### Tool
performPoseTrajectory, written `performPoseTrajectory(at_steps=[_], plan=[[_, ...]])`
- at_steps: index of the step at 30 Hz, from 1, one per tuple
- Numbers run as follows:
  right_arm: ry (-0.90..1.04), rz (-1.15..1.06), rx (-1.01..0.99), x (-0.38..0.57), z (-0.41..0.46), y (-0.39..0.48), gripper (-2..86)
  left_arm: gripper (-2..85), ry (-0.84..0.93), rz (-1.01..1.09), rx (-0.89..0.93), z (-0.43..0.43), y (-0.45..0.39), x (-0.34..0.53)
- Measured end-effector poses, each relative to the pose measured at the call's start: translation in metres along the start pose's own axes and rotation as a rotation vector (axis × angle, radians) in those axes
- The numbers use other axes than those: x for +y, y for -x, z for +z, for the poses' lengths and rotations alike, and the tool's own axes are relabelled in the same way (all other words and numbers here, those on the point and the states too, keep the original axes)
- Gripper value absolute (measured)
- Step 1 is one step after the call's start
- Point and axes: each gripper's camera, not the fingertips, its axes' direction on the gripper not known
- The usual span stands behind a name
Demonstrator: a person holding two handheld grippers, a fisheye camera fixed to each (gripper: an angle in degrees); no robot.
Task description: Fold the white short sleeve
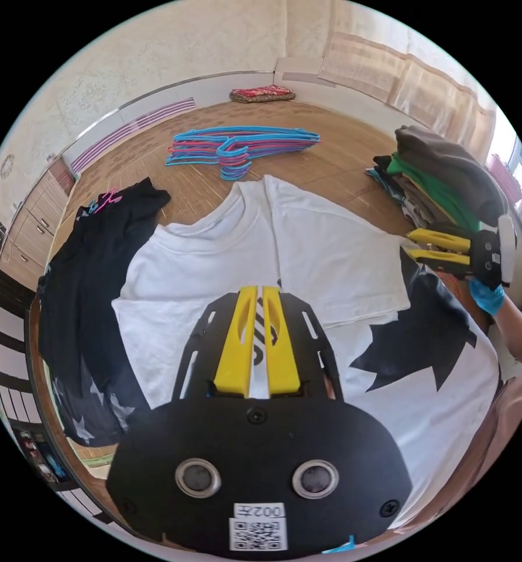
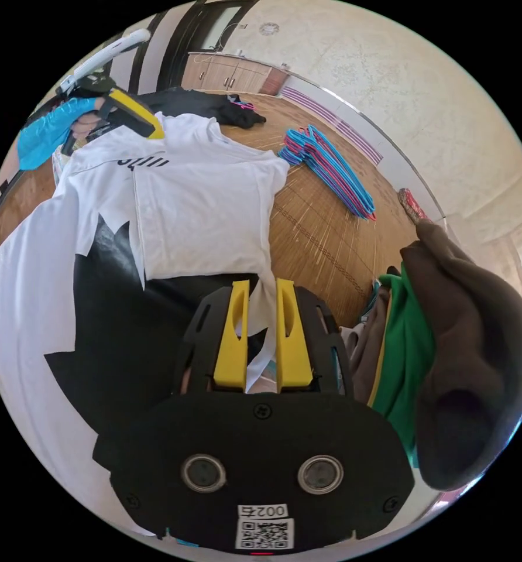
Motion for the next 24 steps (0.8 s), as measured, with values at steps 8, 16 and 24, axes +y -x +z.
performPoseTrajectory(at_steps=[8, 16, 24], plan=[[-0.019, -0.031, -0.006, 0.002, 0.010, -0.009, 7.8, 2.3, -0.059, -0.047, 0.110, 0.041, 0.012, -0.097], [-0.045, -0.034, -0.040, 0.008, 0.011, -0.022, 6.3, 3.8, -0.007, -0.055, 0.170, 0.079, 0.020, -0.161], [-0.070, 0.009, -0.095, 0.013, 0.012, -0.039, 5.4, 4.2, 0.009, -0.060, 0.158, 0.089, 0.025, -0.196]])
